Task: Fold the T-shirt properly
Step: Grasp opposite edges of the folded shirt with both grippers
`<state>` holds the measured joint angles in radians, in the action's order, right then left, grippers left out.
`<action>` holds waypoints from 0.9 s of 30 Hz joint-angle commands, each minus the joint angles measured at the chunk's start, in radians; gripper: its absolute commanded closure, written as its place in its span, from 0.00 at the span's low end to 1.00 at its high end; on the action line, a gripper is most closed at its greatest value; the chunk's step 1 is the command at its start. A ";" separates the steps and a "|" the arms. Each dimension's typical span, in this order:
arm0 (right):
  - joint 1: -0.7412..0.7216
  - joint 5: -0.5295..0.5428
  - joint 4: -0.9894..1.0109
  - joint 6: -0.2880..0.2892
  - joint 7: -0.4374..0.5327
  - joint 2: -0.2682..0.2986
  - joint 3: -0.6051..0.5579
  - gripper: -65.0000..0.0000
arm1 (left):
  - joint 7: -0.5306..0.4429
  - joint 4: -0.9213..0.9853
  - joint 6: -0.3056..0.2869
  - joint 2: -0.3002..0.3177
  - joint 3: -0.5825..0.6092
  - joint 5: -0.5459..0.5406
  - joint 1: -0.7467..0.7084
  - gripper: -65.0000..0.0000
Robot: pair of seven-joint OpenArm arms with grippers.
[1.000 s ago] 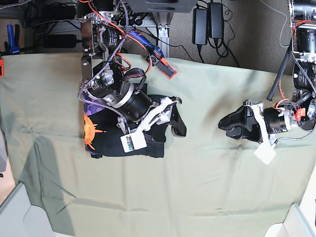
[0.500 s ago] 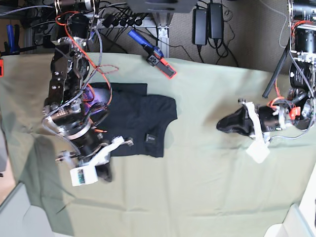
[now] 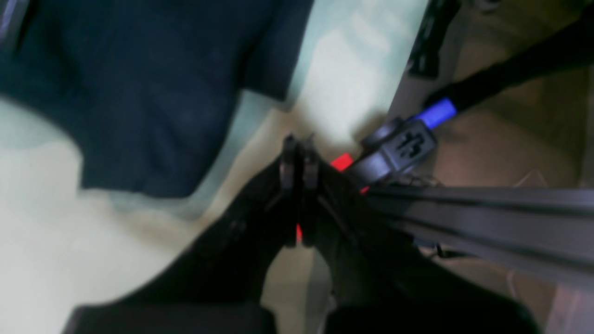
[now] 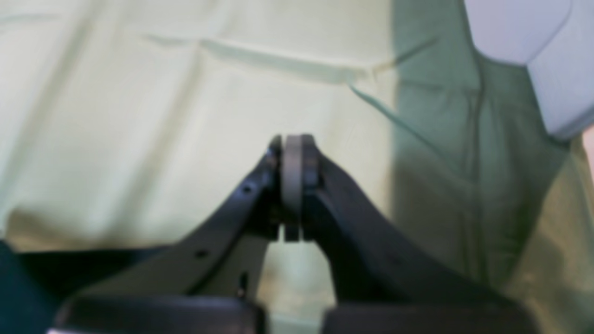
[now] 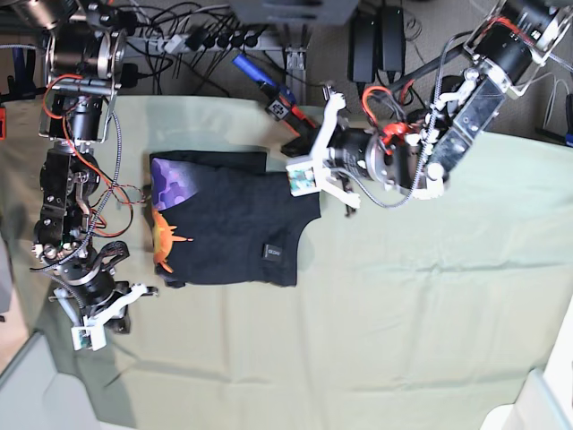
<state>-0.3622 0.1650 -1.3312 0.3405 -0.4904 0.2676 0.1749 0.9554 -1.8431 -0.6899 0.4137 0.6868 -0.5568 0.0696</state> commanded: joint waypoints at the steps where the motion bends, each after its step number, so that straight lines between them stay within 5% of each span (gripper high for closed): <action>1: -0.046 0.005 0.016 0.053 0.046 0.013 -0.005 1.00 | -0.028 -0.016 -0.008 -0.023 0.010 0.006 0.017 1.00; 15: -0.192 -0.074 0.233 0.056 0.057 0.013 -0.389 1.00 | -0.062 0.099 -0.008 -0.164 0.027 0.088 0.016 1.00; 27: -0.188 -0.138 0.233 0.056 0.045 0.026 -0.428 1.00 | -0.097 0.277 -0.008 -0.295 0.027 0.138 0.016 1.00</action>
<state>-0.5182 0.0280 -1.0851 0.3408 -0.4622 0.2829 -0.2584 0.8833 -1.5513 -0.6899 0.1268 0.7185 -0.4068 0.0719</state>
